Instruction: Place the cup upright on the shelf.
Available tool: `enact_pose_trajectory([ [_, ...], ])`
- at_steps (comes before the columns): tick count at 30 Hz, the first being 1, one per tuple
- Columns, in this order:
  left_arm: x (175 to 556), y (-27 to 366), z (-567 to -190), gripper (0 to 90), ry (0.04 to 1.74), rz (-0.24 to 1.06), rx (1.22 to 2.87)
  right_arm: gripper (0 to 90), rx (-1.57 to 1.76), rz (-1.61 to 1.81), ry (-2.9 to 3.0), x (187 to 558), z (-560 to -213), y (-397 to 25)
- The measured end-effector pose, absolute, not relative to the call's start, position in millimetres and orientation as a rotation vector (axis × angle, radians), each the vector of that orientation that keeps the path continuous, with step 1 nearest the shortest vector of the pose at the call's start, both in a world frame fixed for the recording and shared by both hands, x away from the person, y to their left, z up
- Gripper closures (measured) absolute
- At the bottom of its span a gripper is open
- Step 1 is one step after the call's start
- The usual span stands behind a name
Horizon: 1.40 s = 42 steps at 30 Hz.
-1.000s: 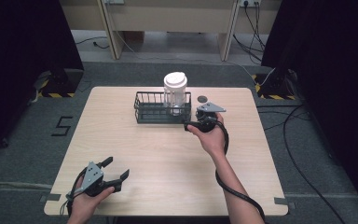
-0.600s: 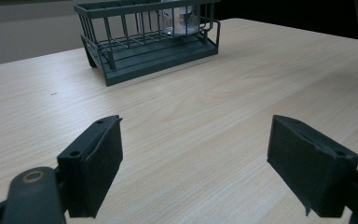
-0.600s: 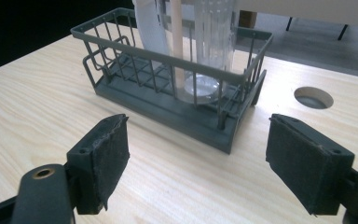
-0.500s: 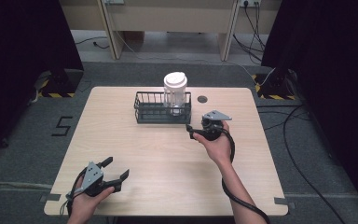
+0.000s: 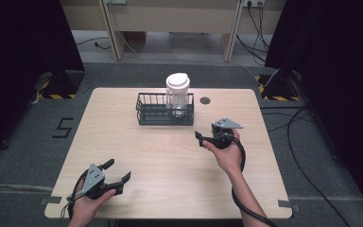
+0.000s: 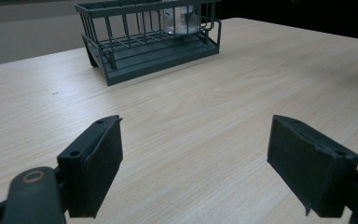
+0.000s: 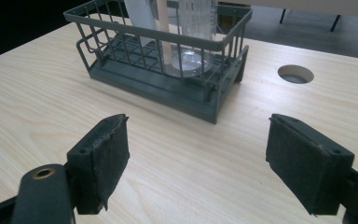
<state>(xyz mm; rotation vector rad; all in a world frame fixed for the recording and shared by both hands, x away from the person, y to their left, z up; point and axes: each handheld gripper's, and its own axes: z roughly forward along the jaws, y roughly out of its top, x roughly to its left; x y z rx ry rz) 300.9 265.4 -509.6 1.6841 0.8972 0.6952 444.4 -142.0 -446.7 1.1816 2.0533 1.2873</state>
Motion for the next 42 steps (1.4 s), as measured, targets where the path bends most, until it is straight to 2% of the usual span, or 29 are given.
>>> enact_pose_trajectory([
  [42,301.0,266.0,-509.8,17.5,0.905,0.697,1.683,22.3,1.251,1.224,1.998,394.6,-477.0,-205.6],
])
